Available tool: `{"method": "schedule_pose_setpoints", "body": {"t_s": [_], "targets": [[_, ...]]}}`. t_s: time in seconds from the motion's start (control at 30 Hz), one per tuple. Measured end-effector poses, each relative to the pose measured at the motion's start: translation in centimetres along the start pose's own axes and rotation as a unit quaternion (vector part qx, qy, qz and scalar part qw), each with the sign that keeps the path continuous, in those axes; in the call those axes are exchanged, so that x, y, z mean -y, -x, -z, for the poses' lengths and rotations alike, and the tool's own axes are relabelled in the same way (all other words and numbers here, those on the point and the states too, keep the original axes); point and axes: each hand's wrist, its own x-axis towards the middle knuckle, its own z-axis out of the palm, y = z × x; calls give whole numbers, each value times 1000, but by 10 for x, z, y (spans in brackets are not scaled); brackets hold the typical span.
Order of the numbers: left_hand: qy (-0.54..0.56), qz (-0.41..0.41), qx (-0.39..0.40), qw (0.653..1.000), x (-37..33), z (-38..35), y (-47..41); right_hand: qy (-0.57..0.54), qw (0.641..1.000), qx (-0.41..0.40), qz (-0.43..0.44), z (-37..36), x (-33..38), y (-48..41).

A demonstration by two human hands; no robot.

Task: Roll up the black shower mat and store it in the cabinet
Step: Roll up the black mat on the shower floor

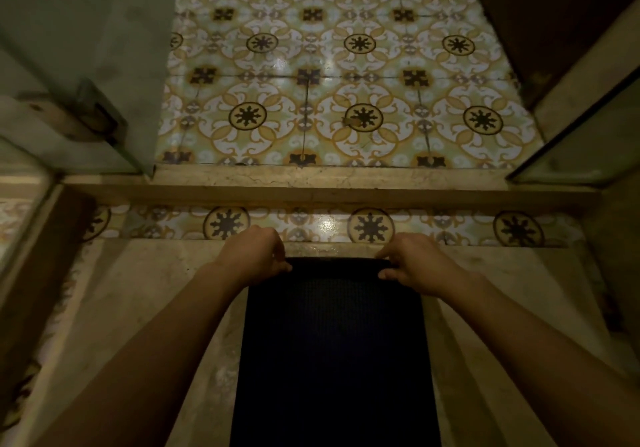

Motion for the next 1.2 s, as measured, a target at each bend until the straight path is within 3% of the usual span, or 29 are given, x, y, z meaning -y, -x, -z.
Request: {"method": "schedule_pose_setpoints", "body": {"t_s": [0.27,0.47,0.73,1.07,1.2], "targets": [[-2,-20,3,1000,-3,-2,0,-21,998,-6,-52,-11,7,1],[-31,-35,1,999,-7,-9,-1,-1,999,16,-43,-6,3,0],[-23,-76,3,997,-6,-11,3,33,999,-14,-21,-13,5,6],[-128,-118,-47,984,-12,-38,22,102,992,-56,45,-28,19,31],[-97,-131,-40,986,-4,-35,24,112,991,-55,40,-28,25,35]]}}
